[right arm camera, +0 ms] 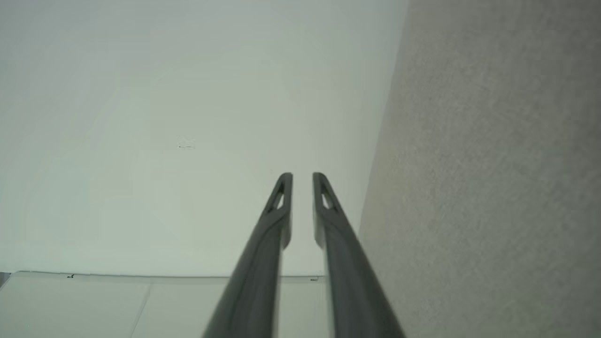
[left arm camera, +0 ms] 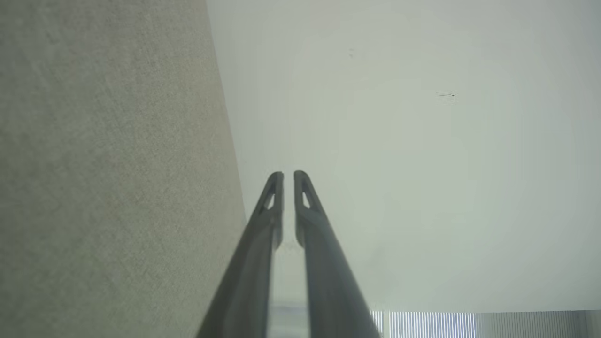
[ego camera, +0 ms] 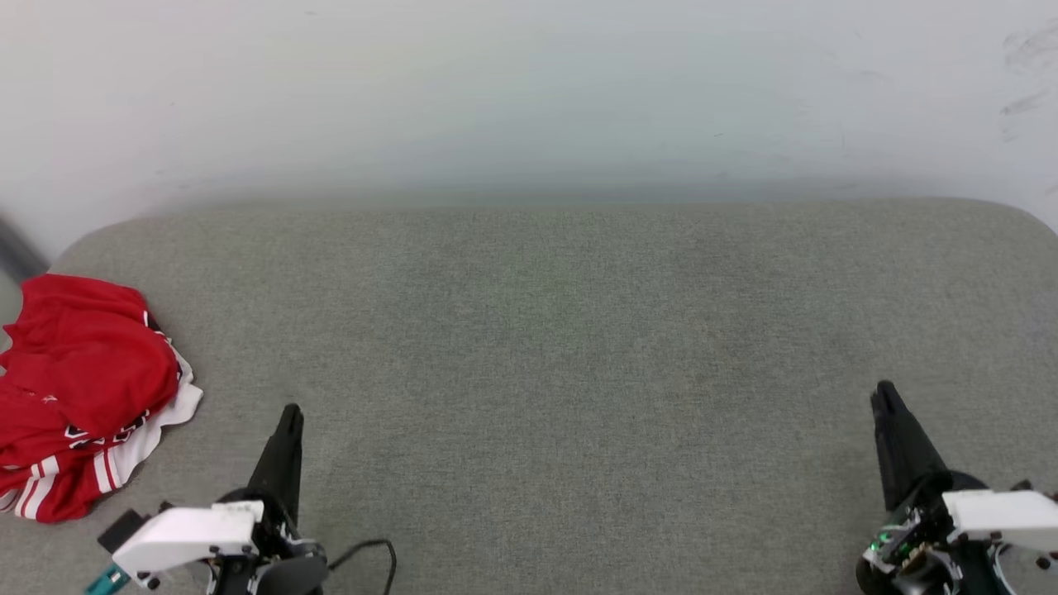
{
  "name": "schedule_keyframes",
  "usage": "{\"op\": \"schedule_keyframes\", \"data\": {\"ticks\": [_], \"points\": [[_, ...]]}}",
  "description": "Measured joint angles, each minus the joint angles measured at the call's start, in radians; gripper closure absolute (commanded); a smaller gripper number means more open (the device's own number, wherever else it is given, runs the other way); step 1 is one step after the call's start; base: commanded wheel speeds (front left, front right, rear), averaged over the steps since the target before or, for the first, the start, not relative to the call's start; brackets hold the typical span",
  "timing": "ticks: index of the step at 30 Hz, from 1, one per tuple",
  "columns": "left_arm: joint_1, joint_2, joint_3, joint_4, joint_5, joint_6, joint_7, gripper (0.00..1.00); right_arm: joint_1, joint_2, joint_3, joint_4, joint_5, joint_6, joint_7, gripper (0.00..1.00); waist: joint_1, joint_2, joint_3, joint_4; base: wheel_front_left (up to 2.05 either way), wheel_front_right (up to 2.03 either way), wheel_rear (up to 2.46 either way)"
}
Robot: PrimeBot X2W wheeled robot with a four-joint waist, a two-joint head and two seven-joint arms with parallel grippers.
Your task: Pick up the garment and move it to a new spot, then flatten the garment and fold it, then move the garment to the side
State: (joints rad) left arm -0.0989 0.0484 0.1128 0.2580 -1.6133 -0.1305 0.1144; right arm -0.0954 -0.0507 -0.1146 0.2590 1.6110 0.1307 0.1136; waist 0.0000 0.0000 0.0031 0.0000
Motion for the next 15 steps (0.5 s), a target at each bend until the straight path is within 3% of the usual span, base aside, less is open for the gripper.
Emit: {"op": "schedule_keyframes", "data": {"ticks": [15], "points": [[0.021, -0.002, -0.086, -0.026, 0.002, 0.000, -0.065, 0.00, 0.036, 0.002, 0.030, -0.030, -0.020, 0.000, -0.064, 0.00, 0.0000, 0.0000, -0.002, -0.002, 0.00, 0.00, 0.00]]}}
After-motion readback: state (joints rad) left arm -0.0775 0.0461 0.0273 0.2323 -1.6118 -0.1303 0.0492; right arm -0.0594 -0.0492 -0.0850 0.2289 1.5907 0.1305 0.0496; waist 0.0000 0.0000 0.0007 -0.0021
